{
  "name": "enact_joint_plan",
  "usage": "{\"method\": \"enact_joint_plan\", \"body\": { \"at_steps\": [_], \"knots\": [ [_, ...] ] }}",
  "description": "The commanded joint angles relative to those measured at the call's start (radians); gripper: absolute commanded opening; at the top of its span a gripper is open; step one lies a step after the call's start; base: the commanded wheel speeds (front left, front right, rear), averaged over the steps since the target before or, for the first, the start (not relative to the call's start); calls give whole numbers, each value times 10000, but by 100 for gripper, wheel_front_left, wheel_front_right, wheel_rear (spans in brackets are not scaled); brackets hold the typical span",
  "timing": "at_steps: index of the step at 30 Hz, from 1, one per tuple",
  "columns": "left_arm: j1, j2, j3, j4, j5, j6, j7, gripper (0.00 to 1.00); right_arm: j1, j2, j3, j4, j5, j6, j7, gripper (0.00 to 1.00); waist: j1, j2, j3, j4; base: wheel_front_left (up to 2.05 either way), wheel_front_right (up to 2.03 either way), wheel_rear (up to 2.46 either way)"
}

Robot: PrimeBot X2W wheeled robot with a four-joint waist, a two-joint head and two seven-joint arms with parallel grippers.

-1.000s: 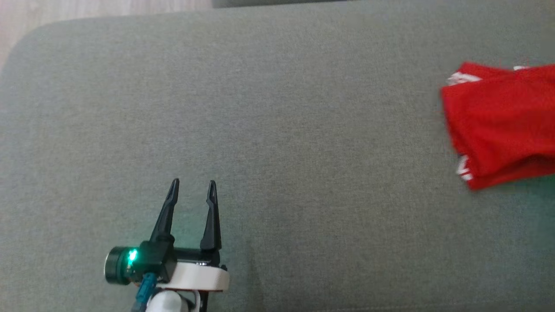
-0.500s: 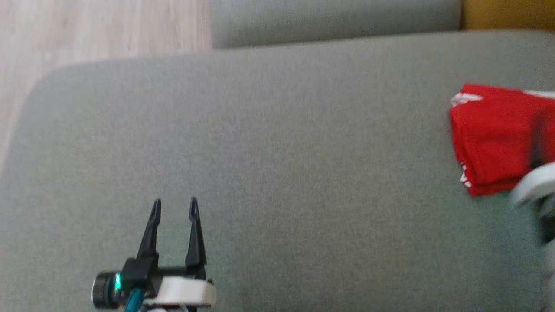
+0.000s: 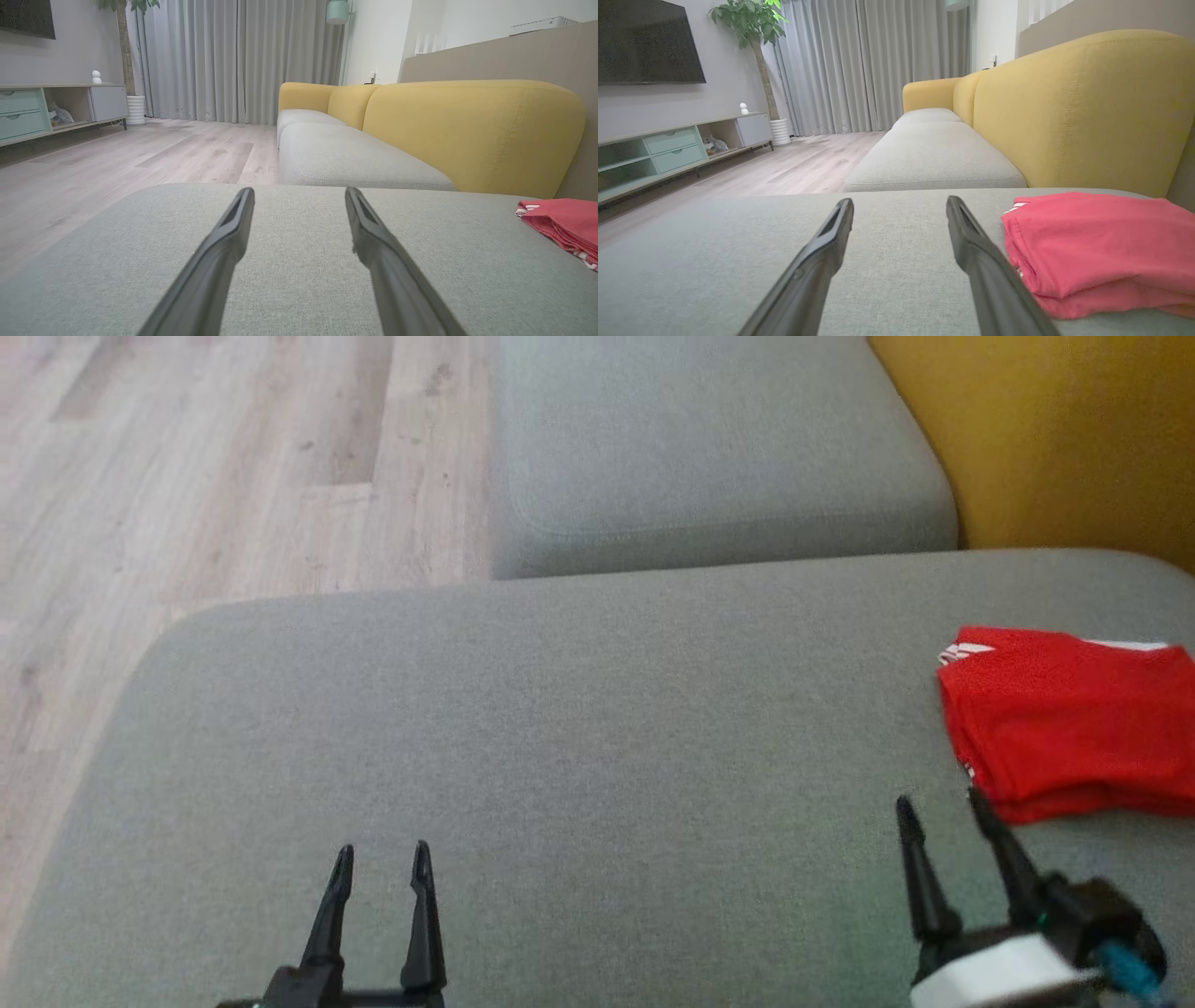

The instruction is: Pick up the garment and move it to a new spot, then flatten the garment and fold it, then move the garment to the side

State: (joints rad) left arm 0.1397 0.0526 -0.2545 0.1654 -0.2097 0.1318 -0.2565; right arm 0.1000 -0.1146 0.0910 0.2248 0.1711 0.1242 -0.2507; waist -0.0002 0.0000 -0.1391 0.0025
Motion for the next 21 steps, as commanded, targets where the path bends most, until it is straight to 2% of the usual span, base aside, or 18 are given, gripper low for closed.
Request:
{"method": "enact_joint_plan", "body": {
  "at_steps": [1,10,20,21],
  "knots": [
    [-340,-24,387,-395,131,-4,-53,100,-112,-13,243,-569,-230,65,-110,100,2,0,-120,48,0,0,0],
    [3,-24,501,-290,357,79,-53,100,681,480,146,-1163,-721,65,-110,100,2,0,-253,20,0,0,0],
    [178,-24,561,-141,551,-39,-53,100,707,613,-11,-1189,-762,65,-110,100,2,0,-223,-22,0,0,0],
    [516,10,236,155,504,-12,0,0,1049,683,-201,-821,-669,0,0,0,3,0,-224,-24,0,0,0]
  ]
}}
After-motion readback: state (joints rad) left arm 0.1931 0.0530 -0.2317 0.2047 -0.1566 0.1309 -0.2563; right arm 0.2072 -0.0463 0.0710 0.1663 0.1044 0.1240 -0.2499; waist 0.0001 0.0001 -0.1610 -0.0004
